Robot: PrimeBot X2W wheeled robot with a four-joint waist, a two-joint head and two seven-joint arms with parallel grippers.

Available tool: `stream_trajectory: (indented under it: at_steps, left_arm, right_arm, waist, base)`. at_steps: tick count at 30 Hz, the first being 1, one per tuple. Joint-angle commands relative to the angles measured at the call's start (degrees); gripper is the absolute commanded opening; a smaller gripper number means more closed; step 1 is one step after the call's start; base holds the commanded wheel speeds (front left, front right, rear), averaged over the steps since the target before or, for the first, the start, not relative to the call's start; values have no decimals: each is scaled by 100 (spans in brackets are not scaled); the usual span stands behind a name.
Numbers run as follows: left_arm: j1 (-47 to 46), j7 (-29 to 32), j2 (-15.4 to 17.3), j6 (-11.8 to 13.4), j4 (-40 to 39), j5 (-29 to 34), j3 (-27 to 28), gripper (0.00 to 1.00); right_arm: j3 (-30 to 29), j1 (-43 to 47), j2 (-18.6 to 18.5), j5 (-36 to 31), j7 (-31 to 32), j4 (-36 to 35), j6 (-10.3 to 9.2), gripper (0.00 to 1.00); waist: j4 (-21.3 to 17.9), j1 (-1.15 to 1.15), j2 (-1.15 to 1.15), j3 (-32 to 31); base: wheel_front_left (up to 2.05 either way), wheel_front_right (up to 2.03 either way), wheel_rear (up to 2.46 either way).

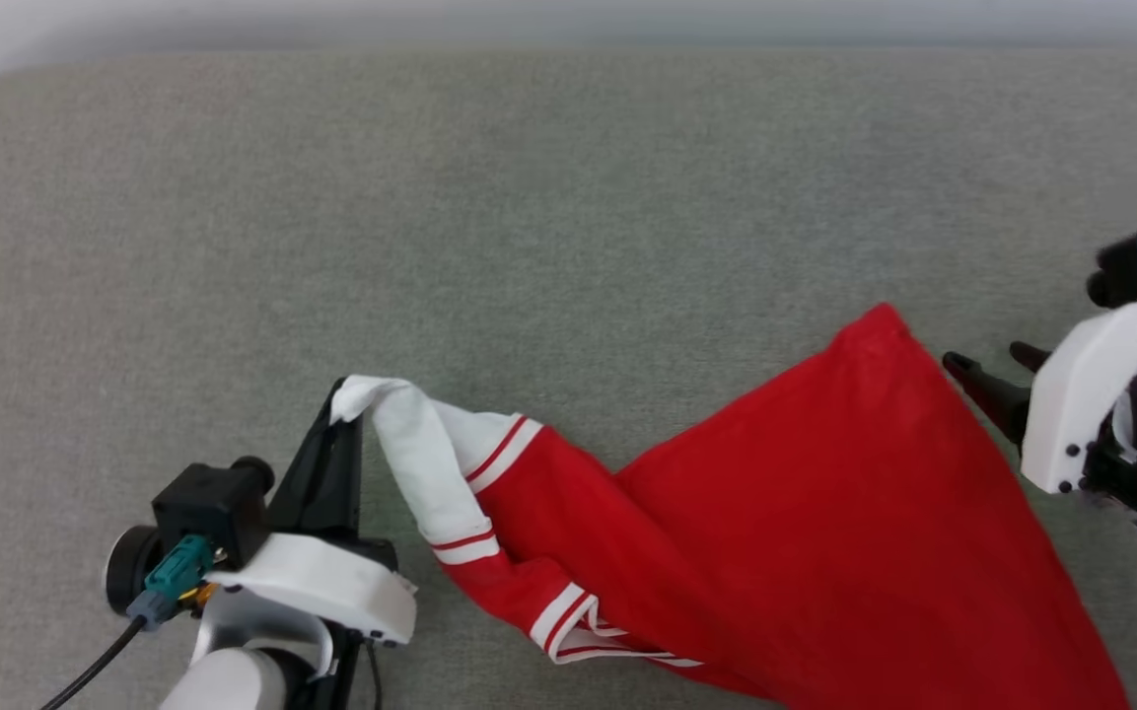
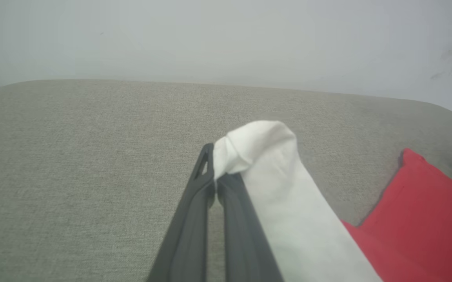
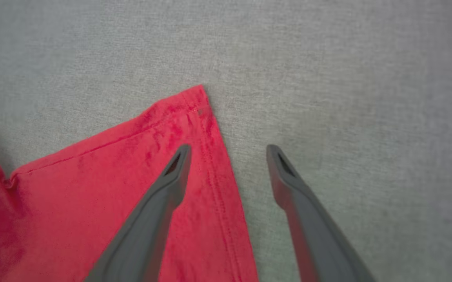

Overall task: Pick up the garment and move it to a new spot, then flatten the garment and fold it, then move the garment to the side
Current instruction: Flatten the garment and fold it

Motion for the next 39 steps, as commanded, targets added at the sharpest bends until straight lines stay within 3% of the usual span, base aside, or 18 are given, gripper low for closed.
stream_trajectory:
  at_steps: [1,5,14,15,16,25,39]
  left_arm:
    - [-120,-17,-51,-16,-28,51,-38,0]
    - [-311,-49,-154,-61,-90,110,-155,0]
    - [-478,-188,-324,-182,76,48,-275,0]
    - [-473,-200,-330,-191,108,45,-280,0]
    - [-471,-209,-333,-206,133,39,-281,0]
    - [-407,-233,-229,-225,330,-40,-227,0]
    - [-1144,114,211,-467,326,-58,-22,0]
  right_arm:
    - [40,-147,43,40,223,74,-2,100]
    - [105,-533,146,-32,1051,308,-1,100]
    - [38,-637,255,-125,1956,1072,-5,100]
    - [24,-620,287,-88,2017,1108,-5,44]
    - [28,-600,329,-45,2103,1134,-5,2]
    - [54,-658,249,146,2090,796,-1,0]
    - [-12,-900,-63,-161,605,565,-2,0]
  waist:
    - [248,-1,0,240]
    - [413,-1,0,446]
    - [650,-1,0,676]
    - [662,-1,0,681]
    - [669,-1,0,679]
    - [597,-1,0,363]
    - [131,-1,0,-932]
  base:
    - [0,0,0]
    - [0,0,0]
    - [0,0,0]
    - [0,0,0]
    - [0,0,0]
    - [0,0,0]
    - [0,0,0]
